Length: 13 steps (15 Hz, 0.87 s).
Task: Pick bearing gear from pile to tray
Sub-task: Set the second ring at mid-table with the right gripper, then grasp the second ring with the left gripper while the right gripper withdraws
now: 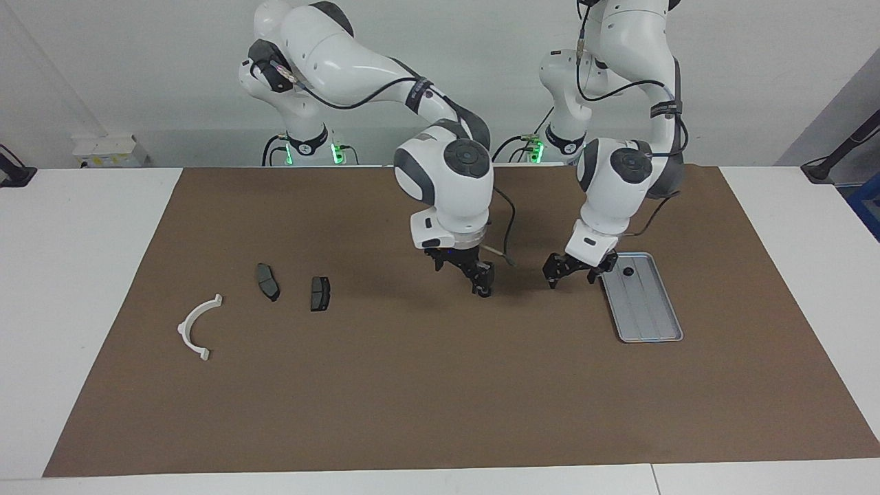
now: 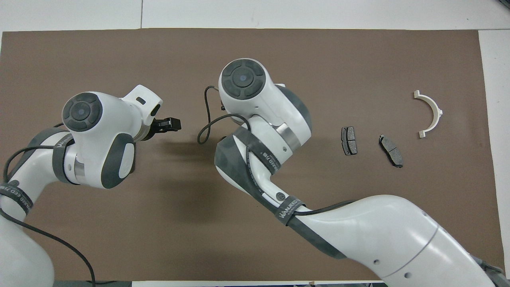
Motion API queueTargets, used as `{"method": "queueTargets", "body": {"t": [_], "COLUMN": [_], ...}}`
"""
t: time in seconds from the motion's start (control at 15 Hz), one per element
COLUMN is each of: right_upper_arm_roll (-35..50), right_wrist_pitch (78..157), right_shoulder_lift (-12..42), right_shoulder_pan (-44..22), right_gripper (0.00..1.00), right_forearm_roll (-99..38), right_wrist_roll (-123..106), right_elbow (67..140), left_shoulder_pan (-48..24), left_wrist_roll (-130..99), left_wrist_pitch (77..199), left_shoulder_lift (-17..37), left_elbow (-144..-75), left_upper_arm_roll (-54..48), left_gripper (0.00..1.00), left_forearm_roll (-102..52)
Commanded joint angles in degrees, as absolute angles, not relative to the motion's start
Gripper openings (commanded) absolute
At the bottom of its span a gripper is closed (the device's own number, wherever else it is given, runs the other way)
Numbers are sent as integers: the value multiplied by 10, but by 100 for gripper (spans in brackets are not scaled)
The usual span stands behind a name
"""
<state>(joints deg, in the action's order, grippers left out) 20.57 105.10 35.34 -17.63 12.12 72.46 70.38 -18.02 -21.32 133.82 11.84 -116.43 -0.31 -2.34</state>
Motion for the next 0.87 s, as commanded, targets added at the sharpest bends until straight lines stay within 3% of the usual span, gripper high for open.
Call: {"method": "queueTargets", "body": {"t": [0.0,0.33,0.53,0.8], "right_upper_arm_roll": [214,214,214,214], "right_wrist_pitch": [1014,977,961,951], "right_shoulder_lift": [303,265,256,246], "right_shoulder_pan": [-115,-33,9,68], "right_gripper": [100,100,100,100], "right_forearm_roll": [101,73,73,73], "right_wrist_roll": [575,393,310,165], "right_elbow": [715,721,723,724], "left_shoulder_pan": [-223,-313,-328,-330], "left_wrist_roll": [-268,-402,-422,-425], "left_wrist_pitch": [1318,1317,1310,1317], "left_shoulder_lift": [177,235,235,235], "left_elbow": [-1105,-1043,-1050,-1069], "left_upper_arm_roll": [8,10,9,8], "left_gripper": [100,100,99,90], "left_forearm_roll": [-19,-2,-1,-1]}}
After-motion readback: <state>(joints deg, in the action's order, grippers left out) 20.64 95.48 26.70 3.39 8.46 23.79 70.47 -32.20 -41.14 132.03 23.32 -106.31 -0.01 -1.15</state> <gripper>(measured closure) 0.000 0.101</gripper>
